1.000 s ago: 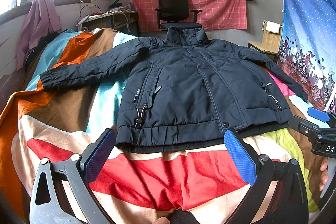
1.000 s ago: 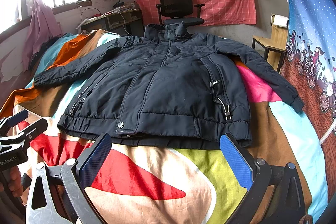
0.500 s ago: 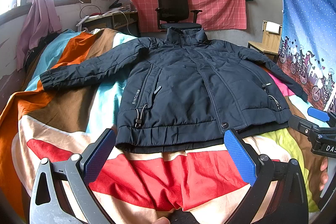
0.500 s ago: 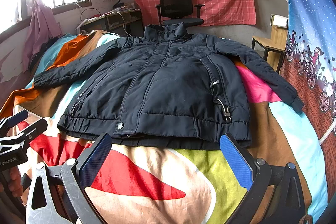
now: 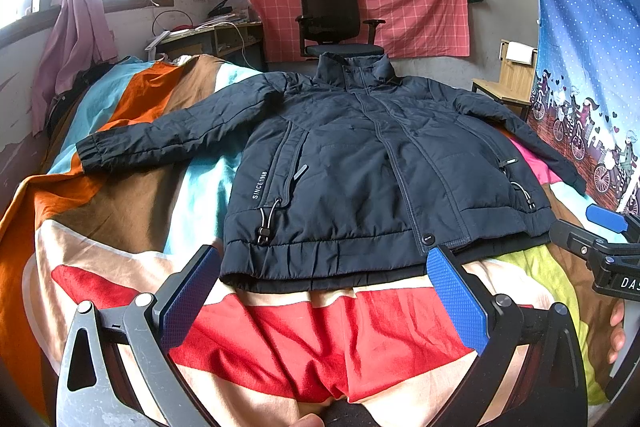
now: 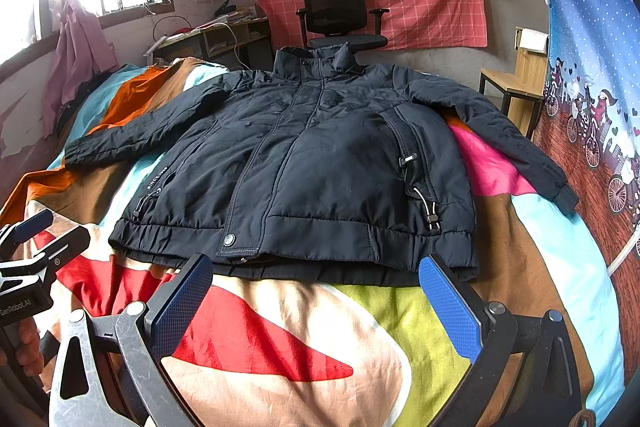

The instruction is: Fold large clothes

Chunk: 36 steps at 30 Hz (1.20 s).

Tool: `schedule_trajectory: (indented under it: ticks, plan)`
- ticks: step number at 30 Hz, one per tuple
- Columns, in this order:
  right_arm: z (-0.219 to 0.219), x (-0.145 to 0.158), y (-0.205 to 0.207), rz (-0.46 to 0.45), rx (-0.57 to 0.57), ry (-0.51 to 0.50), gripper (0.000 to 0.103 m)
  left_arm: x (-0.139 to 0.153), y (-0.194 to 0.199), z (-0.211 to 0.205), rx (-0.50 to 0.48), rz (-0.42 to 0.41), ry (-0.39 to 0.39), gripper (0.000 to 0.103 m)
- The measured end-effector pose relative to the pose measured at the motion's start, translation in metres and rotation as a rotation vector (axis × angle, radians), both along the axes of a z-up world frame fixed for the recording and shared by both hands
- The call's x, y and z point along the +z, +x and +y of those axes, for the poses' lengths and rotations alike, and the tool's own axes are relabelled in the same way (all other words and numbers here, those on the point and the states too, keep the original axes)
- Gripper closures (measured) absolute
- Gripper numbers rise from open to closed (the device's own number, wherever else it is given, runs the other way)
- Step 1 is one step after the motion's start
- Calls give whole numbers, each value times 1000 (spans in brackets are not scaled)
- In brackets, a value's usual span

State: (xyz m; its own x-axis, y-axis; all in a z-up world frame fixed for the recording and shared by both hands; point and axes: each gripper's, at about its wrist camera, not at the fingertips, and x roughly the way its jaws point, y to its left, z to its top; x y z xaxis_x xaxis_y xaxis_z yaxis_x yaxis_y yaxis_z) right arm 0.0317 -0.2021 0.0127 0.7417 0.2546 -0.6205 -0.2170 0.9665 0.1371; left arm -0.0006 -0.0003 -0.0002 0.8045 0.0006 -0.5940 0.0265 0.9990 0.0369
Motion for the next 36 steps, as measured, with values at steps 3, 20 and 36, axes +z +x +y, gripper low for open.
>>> schedule_trajectory:
  ticks: [3, 20, 36]
  plan:
    - [0, 0, 0, 0, 0, 0, 0, 0, 0, 0, -1, 0, 0, 2]
    - [1, -1, -3, -1, -3, 0, 0, 0, 0, 0, 1, -2, 0, 2]
    - [4, 6, 11, 7, -30, -79, 0, 3, 18, 17, 22, 49, -6, 2]
